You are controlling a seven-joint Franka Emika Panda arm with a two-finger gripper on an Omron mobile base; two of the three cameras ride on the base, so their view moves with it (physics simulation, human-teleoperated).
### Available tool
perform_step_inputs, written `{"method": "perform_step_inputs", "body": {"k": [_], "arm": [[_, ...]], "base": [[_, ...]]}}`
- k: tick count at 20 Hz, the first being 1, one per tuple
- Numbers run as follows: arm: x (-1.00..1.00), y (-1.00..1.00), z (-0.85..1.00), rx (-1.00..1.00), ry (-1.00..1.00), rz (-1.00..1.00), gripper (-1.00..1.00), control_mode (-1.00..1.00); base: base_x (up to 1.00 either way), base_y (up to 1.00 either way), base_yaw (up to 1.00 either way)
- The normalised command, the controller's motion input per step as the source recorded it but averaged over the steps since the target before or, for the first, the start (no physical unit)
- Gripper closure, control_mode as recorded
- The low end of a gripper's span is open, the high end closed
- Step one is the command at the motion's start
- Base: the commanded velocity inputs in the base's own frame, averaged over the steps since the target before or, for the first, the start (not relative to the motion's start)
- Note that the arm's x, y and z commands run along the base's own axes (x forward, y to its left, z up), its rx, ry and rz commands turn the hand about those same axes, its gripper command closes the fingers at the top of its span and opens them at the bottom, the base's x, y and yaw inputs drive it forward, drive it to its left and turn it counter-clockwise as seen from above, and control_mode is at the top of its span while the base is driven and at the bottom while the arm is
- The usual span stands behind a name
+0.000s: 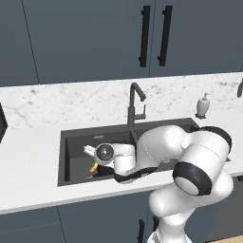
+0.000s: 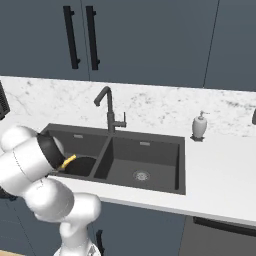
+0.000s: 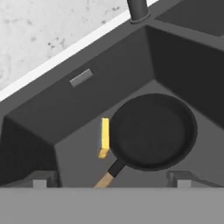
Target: Pick the pan and sponge and place them into the sink. Then turn on the water.
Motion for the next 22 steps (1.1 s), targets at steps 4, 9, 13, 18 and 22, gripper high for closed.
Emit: {"method": "perform_step_inputs", "body": {"k": [4, 9, 13, 18, 22], "arm": [[-0.19, 0.11, 1.00, 0.00, -0.08, 0.00, -1.00, -1.00], [-0.11, 0.06, 1.00, 0.00, -0.03, 0.01, -1.00, -1.00], [-0.10, 0.26, 1.00, 0.00, -0.01, 0.01, -1.00, -1.00], [-0.32, 0.20, 1.00, -0.02, -0.01, 0.04, -1.00, -1.00], [-0.71, -0.04, 0.93, -0.11, 0.00, 0.05, -1.00, -1.00]], "base": [[0.00, 0.00, 0.00], [0.00, 0.00, 0.00], [0.00, 0.00, 0.00], [0.00, 0.00, 0.00], [0.00, 0.00, 0.00]]}}
